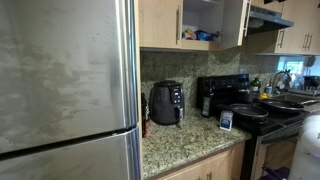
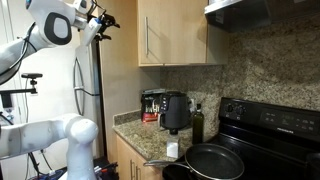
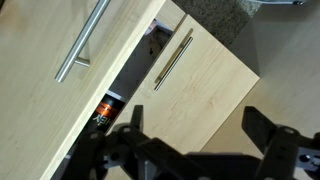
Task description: Close the right cabinet door
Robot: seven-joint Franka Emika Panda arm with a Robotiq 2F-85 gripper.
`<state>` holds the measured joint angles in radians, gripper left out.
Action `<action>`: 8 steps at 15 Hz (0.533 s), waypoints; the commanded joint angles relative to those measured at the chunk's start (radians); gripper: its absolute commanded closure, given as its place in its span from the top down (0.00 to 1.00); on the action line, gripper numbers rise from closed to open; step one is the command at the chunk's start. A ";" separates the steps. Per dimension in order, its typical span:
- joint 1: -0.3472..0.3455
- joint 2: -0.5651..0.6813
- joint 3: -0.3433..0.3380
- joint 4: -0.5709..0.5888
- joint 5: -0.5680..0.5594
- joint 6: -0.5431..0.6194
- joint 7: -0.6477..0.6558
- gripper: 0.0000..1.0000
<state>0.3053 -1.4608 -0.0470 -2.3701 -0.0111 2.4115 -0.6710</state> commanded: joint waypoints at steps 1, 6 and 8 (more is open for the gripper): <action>0.018 -0.012 -0.003 -0.003 -0.030 -0.002 0.023 1.00; 0.011 0.248 -0.053 0.033 -0.008 0.257 0.166 1.00; 0.004 0.369 -0.073 0.071 -0.015 0.382 0.230 1.00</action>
<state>0.3256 -1.2757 -0.0959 -2.3749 -0.0129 2.6434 -0.5165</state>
